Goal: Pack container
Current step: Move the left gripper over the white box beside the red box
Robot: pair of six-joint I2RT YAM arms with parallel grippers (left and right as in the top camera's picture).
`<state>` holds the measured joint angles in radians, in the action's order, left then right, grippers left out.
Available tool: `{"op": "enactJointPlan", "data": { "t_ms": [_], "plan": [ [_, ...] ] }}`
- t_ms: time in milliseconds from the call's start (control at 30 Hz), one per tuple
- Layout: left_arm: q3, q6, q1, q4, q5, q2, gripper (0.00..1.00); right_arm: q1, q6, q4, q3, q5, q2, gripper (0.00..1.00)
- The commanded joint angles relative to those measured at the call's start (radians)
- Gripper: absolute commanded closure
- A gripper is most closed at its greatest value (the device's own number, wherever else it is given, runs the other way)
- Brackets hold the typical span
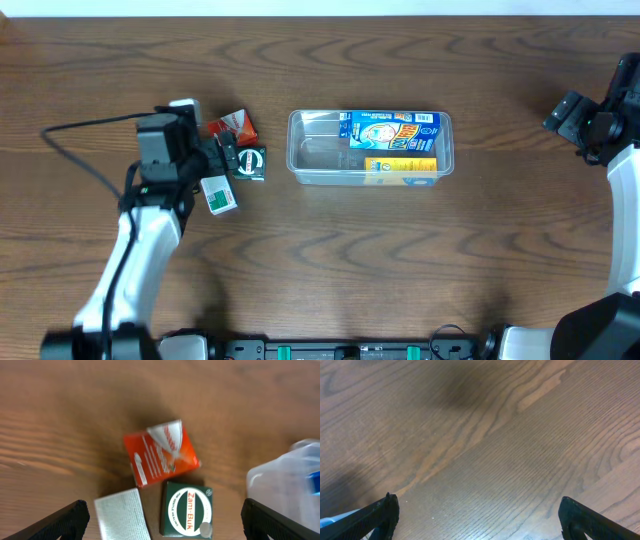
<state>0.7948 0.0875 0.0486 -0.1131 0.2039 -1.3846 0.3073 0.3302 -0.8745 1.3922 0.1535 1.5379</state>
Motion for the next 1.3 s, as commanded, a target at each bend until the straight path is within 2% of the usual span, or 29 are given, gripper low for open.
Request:
{"op": "enactJointPlan", "data": {
  "t_ms": [0,200,400,567,867,1033,1267],
  "plan": [
    [0.016,-0.008,0.000,-0.032,0.033,-0.063,0.02,0.006,0.013,-0.001,0.007,0.007,0.000,0.01],
    [0.016,0.012,0.000,-0.088,0.033,-0.071,0.02,0.006,0.013,-0.001,0.007,0.007,0.000,0.01],
    [0.016,0.172,0.000,-0.256,0.032,-0.065,0.02,0.006,0.013,-0.001,0.007,0.007,0.000,0.01],
    [0.016,0.184,0.000,-0.340,0.040,-0.065,0.02,0.006,0.013,-0.001,0.007,0.007,0.000,0.01],
    [0.014,0.233,0.000,-0.277,0.036,-0.066,0.02,0.006,0.013,-0.001,0.007,0.007,0.000,0.01],
    [0.014,0.322,0.000,-0.245,-0.105,-0.099,0.02,0.006,0.014,-0.001,0.007,0.007,0.000,0.01],
    [0.016,0.322,0.000,-0.184,-0.119,-0.163,0.02,0.006,0.013,-0.001,0.007,0.007,0.000,0.01]
  ]
}}
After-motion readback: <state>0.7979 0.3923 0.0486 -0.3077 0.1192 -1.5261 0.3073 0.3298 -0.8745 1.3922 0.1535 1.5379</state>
